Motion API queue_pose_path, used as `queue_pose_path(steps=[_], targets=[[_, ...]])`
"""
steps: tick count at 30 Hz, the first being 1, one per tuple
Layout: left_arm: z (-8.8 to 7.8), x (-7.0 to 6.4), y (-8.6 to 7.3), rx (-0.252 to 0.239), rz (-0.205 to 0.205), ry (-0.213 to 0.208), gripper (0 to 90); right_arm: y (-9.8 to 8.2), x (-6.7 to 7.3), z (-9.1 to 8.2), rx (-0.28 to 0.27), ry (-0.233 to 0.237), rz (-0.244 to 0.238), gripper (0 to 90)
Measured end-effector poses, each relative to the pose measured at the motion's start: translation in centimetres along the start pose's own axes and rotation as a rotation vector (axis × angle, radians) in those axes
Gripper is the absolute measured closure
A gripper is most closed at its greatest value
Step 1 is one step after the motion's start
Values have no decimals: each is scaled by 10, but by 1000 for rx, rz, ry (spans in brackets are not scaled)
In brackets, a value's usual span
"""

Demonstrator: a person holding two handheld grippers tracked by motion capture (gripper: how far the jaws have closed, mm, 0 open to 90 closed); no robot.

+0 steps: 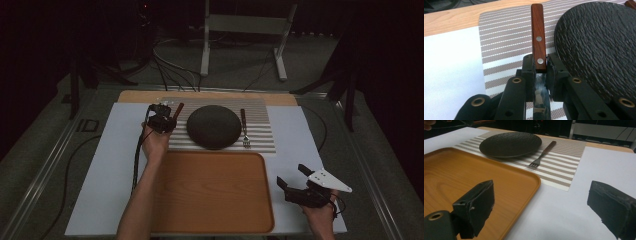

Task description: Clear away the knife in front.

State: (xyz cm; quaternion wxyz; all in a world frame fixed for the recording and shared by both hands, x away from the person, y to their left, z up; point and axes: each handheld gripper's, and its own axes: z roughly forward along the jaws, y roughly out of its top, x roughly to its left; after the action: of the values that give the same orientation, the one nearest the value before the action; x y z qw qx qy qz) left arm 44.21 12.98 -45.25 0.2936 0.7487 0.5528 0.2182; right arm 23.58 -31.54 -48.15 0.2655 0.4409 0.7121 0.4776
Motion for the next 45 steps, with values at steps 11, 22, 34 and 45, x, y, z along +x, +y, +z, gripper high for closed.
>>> queue_pose_path(steps=[11,22,34,45], targets=[[-13,-10,-10,-23,13,10,782,0,1,0,0,0,-2,73],[-29,-20,-21,-54,14,16,781,0,1,0,2,2,-3,73],[-47,-34,-32,-85,29,16,781,0,2,1,3,2,-6,73],[-59,-42,-45,-100,26,-3,782,0,2,1,4,3,-10,73]])
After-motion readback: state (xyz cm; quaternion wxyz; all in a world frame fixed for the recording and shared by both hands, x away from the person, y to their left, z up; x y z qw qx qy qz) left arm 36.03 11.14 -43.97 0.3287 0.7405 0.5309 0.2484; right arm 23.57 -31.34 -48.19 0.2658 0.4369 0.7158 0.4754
